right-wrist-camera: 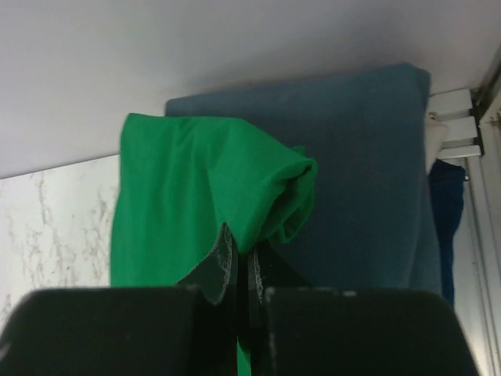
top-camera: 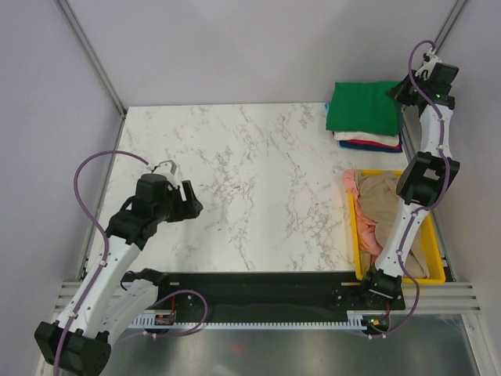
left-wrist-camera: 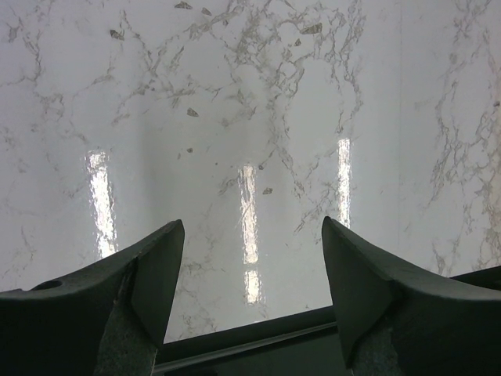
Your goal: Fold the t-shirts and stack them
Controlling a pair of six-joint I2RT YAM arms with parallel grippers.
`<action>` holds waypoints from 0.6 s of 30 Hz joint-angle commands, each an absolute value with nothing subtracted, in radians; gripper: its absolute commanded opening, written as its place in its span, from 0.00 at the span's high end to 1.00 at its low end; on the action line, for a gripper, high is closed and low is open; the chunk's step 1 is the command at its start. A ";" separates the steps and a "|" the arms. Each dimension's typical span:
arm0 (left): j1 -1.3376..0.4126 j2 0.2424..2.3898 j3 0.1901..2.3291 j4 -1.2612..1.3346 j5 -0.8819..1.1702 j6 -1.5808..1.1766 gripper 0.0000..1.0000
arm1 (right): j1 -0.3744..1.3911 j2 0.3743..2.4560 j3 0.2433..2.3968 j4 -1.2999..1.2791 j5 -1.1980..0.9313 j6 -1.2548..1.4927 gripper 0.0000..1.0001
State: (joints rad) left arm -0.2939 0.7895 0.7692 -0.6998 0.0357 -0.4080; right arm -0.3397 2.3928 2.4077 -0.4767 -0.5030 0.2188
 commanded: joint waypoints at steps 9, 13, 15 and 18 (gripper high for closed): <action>-0.295 0.801 0.770 -0.660 0.037 -0.413 0.22 | -0.373 2.433 2.451 -0.168 -0.509 0.215 1.00; -0.295 0.805 0.770 -0.660 0.035 -0.413 0.22 | -0.377 2.474 2.434 -0.098 -0.506 0.258 1.00; -0.295 0.807 0.772 -0.660 0.037 -0.413 0.22 | -0.379 2.508 2.448 -0.087 -0.500 0.261 1.00; -0.295 0.816 0.770 -0.660 0.035 -0.413 0.23 | -0.379 2.526 2.456 -0.087 -0.476 0.241 1.00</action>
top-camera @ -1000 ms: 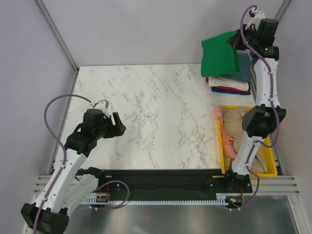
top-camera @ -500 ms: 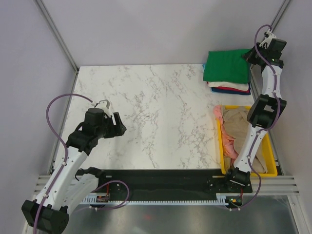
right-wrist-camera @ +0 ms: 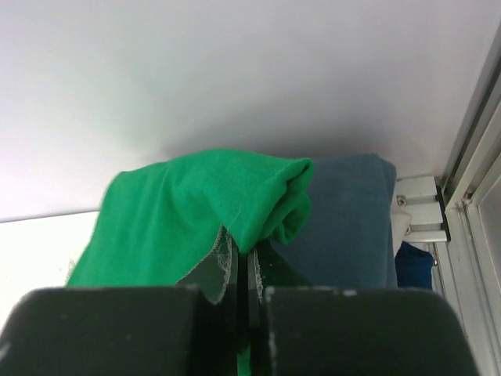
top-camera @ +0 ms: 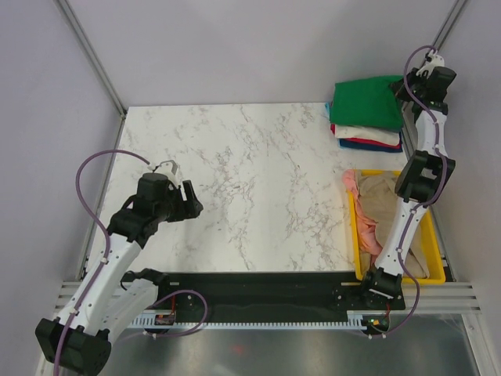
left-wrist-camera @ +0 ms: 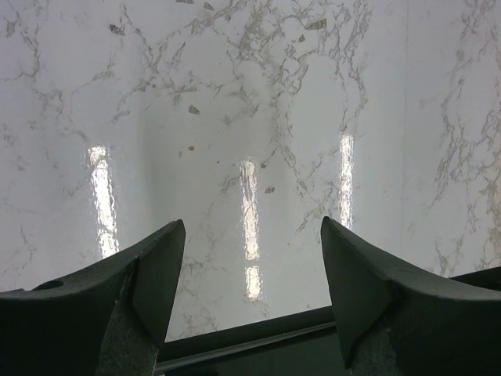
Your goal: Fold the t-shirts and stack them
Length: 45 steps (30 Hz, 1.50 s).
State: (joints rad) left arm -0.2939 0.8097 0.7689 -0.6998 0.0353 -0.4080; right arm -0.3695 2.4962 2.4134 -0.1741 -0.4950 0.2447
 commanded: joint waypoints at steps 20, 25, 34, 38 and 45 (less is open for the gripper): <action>-0.295 0.807 0.772 -0.660 0.037 -0.411 0.23 | -0.414 2.577 2.399 -0.018 -0.299 0.261 0.36; -0.295 0.792 0.770 -0.660 0.037 -0.411 0.23 | -0.414 2.539 2.372 -0.017 -0.259 0.288 0.04; -0.295 0.759 0.772 -0.658 0.040 -0.410 0.23 | -0.417 2.291 2.293 -0.035 -0.160 0.313 0.03; -0.295 0.746 0.772 -0.658 0.049 -0.408 0.23 | -0.400 2.174 2.240 -0.051 -0.187 0.396 0.02; -0.293 0.721 0.779 -0.653 0.094 -0.397 0.21 | -0.140 1.827 1.855 -0.106 -0.175 0.398 0.02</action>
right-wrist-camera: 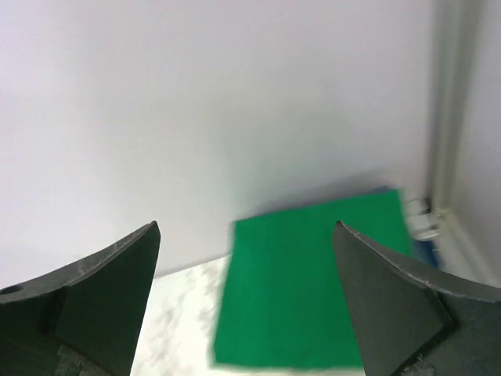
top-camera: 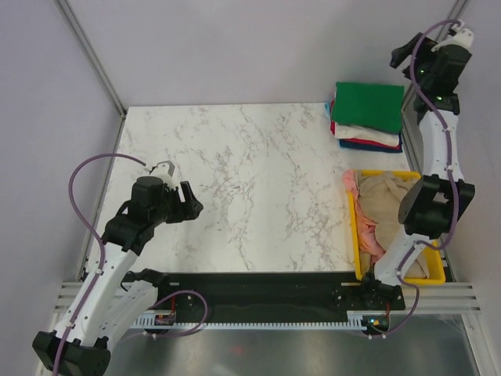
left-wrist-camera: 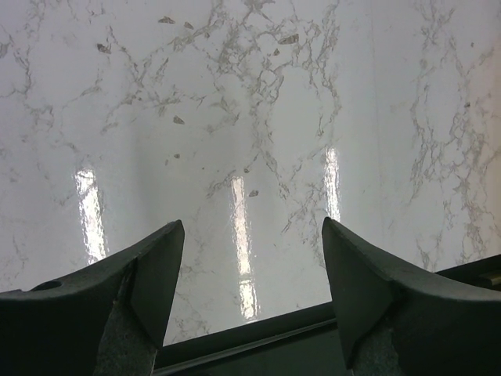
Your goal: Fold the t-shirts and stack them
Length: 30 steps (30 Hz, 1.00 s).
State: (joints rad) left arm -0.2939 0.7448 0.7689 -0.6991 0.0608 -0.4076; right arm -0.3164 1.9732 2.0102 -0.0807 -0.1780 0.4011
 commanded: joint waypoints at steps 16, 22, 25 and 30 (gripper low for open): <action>-0.291 0.715 0.778 -0.647 0.110 -0.396 0.20 | 0.626 1.344 0.859 -0.103 0.144 0.475 0.02; -0.291 0.729 0.781 -0.647 0.117 -0.396 0.21 | 0.759 1.139 0.589 -0.083 0.207 0.621 0.02; -0.295 0.716 0.778 -0.644 0.126 -0.396 0.20 | 0.772 1.059 0.526 -0.083 0.218 0.649 0.02; -0.324 0.706 0.784 -0.643 0.060 -0.397 0.20 | 0.776 1.003 0.522 -0.118 0.250 0.646 0.02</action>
